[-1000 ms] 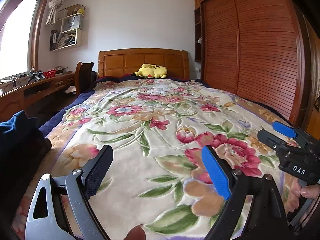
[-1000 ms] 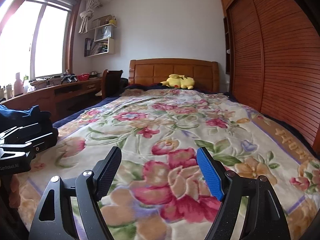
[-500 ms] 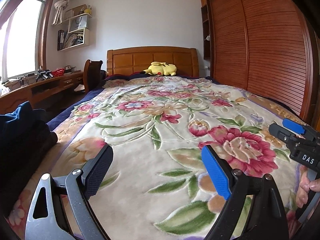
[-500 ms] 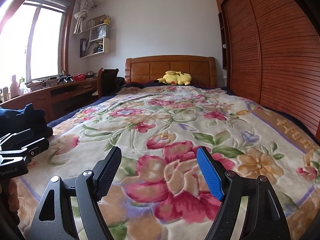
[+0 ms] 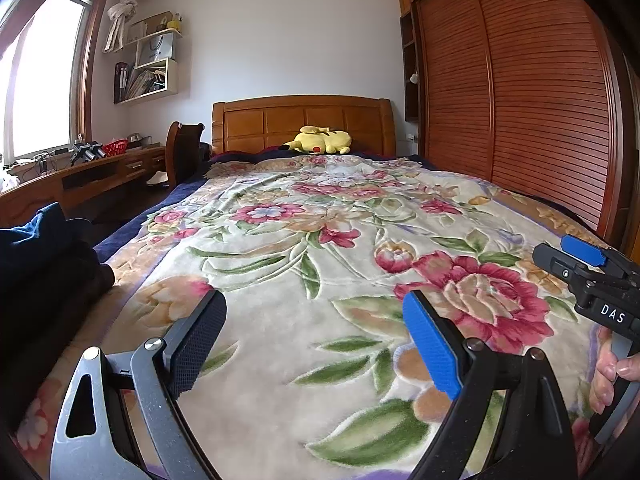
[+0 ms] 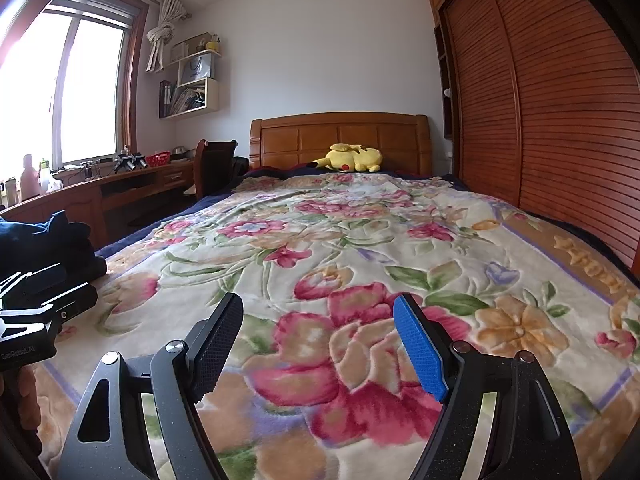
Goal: Fold large clothes
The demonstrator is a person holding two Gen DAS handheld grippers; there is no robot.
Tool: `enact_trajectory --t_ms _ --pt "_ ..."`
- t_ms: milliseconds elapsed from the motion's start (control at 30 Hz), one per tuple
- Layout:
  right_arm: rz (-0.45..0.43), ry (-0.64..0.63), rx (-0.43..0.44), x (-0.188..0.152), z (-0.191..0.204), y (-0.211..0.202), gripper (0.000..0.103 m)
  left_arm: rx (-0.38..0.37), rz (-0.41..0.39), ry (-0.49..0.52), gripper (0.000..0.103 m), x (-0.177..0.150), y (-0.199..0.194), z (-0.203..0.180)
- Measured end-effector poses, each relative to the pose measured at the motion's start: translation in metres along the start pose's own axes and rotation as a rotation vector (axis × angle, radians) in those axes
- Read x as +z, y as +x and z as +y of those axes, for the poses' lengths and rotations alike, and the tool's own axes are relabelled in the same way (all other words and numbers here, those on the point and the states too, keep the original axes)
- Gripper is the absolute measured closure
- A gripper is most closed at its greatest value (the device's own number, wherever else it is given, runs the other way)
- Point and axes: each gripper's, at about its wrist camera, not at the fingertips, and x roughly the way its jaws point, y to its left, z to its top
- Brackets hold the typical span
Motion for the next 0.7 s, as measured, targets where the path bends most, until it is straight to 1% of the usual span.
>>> enact_trajectory --t_ms 700 --pt "-0.011 -0.009 0.012 -0.0019 -0.007 -0.0001 0.024 0.008 -0.012 0.006 0.012 0.0012 -0.0028 0.0024"
